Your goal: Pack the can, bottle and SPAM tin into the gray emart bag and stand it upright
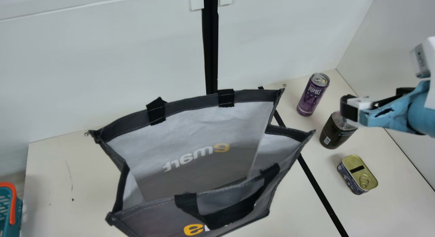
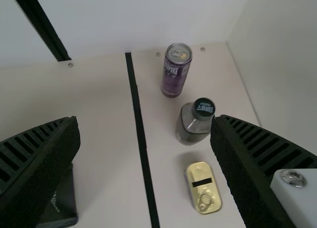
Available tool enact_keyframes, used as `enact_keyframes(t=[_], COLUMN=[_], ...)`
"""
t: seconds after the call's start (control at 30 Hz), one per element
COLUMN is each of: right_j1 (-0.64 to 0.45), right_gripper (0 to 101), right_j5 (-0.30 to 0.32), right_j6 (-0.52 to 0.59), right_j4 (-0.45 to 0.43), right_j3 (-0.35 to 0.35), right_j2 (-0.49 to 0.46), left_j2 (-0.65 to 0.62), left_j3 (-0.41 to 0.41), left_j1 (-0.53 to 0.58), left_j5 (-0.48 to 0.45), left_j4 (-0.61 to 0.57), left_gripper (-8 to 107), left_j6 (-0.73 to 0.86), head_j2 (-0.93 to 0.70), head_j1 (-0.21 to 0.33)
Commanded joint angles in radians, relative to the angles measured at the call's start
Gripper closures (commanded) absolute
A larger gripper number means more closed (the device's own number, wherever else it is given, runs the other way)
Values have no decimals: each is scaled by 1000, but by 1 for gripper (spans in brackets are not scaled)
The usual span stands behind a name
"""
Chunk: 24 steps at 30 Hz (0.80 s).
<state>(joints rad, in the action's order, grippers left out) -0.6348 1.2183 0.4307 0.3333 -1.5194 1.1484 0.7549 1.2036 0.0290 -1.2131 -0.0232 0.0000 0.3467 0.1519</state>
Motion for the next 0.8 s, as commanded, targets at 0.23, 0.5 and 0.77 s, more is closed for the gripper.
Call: enact_keyframes(t=[0.23, 0.5, 0.77], right_j1=[12, 12, 12], right_gripper=[6, 6, 6], right_j5=[2, -4, -4], right_j6=[-32, -34, -34], right_j4=[11, 14, 14], right_j3=[84, 90, 90], right_j2=[-5, -5, -5], left_j2=[0, 0, 0], left_j3=[0, 0, 0], left_j1=[0, 0, 0], left_j5=[0, 0, 0], left_j4=[0, 0, 0], left_gripper=[9, 9, 9], left_j6=[0, 0, 0], head_j2=[2, 2, 2], head_j1=[23, 23, 23])
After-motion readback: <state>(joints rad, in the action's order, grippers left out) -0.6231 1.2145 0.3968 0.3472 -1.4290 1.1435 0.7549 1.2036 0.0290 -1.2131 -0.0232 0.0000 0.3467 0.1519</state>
